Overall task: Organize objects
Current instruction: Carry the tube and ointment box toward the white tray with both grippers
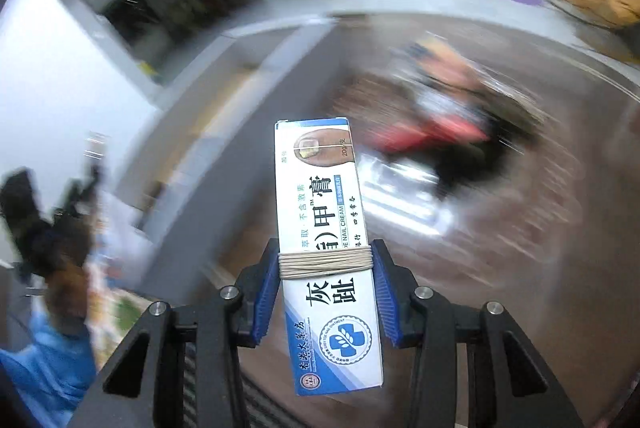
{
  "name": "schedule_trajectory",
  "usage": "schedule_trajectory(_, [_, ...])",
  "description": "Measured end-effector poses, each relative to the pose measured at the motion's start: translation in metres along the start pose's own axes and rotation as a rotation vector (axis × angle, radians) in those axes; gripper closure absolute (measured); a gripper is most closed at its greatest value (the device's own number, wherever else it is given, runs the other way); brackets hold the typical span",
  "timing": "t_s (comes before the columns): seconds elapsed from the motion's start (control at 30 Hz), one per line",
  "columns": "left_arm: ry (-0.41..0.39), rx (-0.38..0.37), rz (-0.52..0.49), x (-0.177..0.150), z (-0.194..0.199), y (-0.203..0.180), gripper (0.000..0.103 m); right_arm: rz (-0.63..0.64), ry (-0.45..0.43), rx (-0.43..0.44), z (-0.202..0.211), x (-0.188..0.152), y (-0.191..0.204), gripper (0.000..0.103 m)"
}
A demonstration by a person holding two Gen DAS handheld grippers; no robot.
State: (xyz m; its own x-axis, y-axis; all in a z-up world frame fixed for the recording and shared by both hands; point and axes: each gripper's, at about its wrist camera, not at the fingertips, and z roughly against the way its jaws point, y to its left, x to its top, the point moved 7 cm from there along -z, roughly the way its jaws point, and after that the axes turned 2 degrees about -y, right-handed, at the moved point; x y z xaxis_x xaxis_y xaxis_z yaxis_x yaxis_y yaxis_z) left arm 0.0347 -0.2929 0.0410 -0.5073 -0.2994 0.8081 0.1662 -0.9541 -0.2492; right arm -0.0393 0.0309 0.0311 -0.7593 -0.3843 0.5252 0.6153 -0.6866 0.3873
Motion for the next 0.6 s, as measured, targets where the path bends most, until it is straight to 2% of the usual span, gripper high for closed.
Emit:
schedule_trajectory(0.13, [0.036,0.101,0.015,0.006,-0.008,0.048,0.079,0.023,-0.013,0.208,-0.044,0.042,0.108,0.059])
schedule_trajectory(0.23, [0.106,0.193,0.017,0.001,-0.023,0.077,0.077,0.075,0.016,0.253,-0.086,0.051,0.168,0.059])
schedule_trajectory(0.3, [0.183,0.247,0.024,-0.010,-0.039,0.094,0.059,0.106,0.059,0.269,-0.118,0.047,0.197,0.057])
schedule_trajectory(0.33, [0.206,0.290,0.028,-0.016,-0.044,0.103,0.031,0.114,0.094,0.262,-0.138,0.042,0.207,0.049])
schedule_trajectory(0.37, [0.214,0.330,0.029,-0.020,-0.046,0.108,0.017,0.114,0.121,0.228,-0.153,0.037,0.210,0.031])
schedule_trajectory(0.43, [0.198,0.378,0.032,-0.026,-0.043,0.111,0.017,0.128,0.100,0.181,-0.158,0.031,0.208,0.026])
schedule_trajectory(0.5, [0.168,0.383,0.034,-0.029,-0.035,0.107,0.015,0.190,0.021,0.110,-0.142,0.026,0.200,0.022])
schedule_trajectory(0.57, [0.140,0.386,0.028,-0.030,-0.029,0.097,0.013,0.244,-0.073,0.014,-0.120,0.022,0.183,0.007])
schedule_trajectory(0.6, [0.129,0.380,0.022,-0.029,-0.027,0.090,0.012,0.258,-0.123,-0.037,-0.107,0.019,0.168,0.003])
